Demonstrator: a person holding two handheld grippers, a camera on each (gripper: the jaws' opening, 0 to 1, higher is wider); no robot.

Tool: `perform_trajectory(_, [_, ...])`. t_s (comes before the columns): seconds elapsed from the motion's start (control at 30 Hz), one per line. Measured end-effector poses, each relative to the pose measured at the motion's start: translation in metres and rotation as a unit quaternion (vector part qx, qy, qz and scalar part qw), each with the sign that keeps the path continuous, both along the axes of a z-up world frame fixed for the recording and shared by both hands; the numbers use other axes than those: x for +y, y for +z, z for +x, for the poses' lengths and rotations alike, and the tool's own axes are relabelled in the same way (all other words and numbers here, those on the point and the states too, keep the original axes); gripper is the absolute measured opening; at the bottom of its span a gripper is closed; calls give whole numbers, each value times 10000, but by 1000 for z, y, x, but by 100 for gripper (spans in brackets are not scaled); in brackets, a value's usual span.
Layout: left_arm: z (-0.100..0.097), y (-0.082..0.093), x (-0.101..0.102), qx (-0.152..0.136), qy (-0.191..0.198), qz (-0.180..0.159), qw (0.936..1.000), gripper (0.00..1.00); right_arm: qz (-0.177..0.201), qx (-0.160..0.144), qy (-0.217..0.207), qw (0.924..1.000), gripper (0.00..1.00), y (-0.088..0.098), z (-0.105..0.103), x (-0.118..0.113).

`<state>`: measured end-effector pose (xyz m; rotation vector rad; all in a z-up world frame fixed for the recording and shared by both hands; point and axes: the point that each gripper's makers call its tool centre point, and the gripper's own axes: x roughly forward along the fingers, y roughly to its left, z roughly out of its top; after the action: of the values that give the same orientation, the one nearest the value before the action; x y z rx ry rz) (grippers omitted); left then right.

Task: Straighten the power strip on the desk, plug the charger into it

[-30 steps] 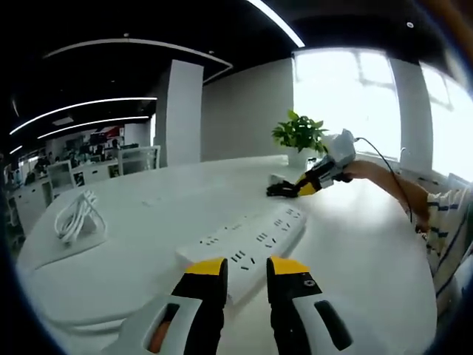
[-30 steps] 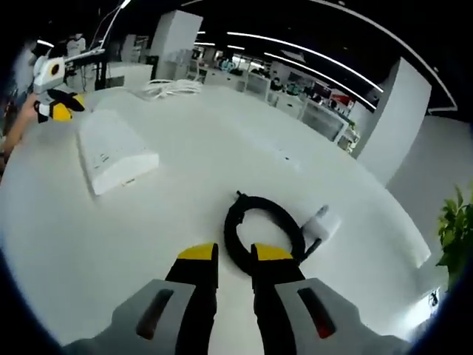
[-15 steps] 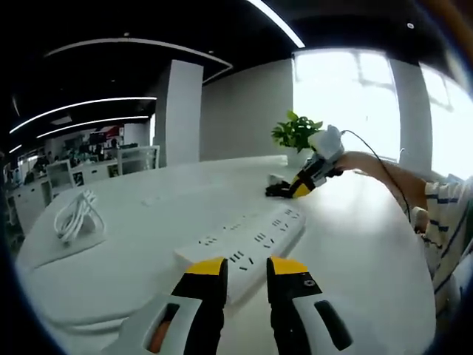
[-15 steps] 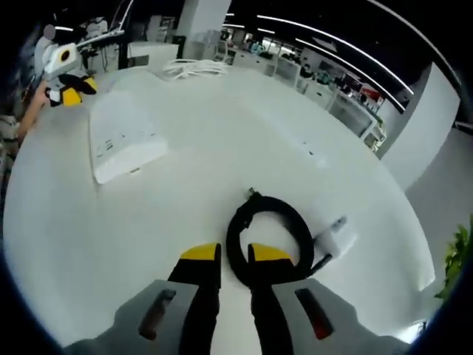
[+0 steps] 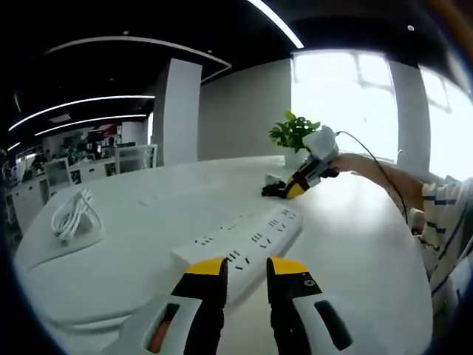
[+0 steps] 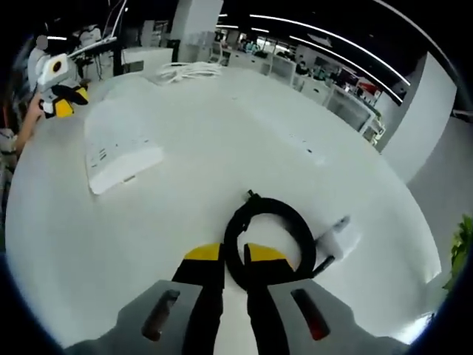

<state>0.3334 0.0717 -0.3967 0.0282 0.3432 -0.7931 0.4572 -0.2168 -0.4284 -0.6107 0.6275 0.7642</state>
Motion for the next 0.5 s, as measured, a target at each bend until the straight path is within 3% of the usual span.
perform_trajectory(0.37, [1,1,2,-13,42,8,10000,22,112,-309,18,9995,5,5,-2,13])
perform_trajectory(0.5, [1,0,3,-11,64,13,10000,22,387,-376,-103,9985,4,12,-1,13])
